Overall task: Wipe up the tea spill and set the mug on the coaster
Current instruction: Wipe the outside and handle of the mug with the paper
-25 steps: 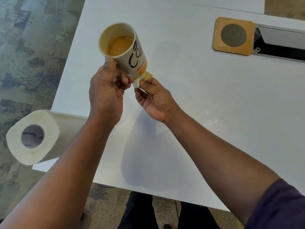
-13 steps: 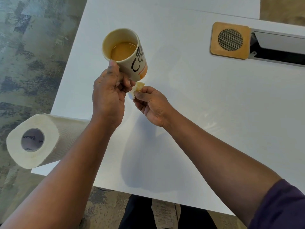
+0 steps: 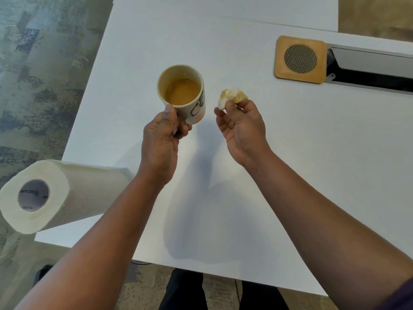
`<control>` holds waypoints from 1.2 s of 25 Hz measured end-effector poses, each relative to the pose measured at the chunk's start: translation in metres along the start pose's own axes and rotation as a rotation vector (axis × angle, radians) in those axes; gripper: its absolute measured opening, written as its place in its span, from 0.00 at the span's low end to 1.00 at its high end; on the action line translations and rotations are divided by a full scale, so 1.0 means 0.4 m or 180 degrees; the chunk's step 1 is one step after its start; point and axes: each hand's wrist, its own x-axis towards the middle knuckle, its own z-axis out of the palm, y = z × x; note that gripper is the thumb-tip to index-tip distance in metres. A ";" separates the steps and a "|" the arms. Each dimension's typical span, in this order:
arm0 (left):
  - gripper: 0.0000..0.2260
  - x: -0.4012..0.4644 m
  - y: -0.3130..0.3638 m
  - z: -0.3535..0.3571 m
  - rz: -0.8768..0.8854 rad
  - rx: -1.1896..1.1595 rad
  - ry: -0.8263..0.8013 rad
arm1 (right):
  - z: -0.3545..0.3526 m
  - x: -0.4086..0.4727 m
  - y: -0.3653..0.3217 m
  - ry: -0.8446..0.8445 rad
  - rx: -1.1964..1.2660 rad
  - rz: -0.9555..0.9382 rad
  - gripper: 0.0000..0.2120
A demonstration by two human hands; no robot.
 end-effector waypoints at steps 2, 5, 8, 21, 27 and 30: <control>0.23 -0.003 -0.013 0.013 -0.0038 0.0008 -0.0037 | 0.008 -0.008 -0.011 -0.0029 -0.0148 -0.0106 0.11; 0.22 -0.007 -0.028 0.023 -0.0100 0.0047 -0.0097 | 0.014 -0.016 -0.019 -0.0076 -0.0386 -0.0149 0.13; 0.23 -0.006 -0.043 0.014 -0.0192 0.0173 -0.0107 | 0.021 -0.018 -0.015 -0.0095 -0.0567 -0.0132 0.12; 0.23 0.059 -0.148 -0.073 -0.0428 0.0498 -0.0013 | 0.065 0.073 0.105 -0.0004 -0.0778 -0.0024 0.07; 0.20 0.083 -0.170 -0.109 -0.0465 0.0528 -0.0060 | 0.077 0.095 0.137 0.0045 -0.0817 0.0062 0.07; 0.21 0.088 -0.169 -0.107 -0.0500 0.0586 -0.0050 | 0.078 0.104 0.137 0.0060 -0.0793 0.0052 0.08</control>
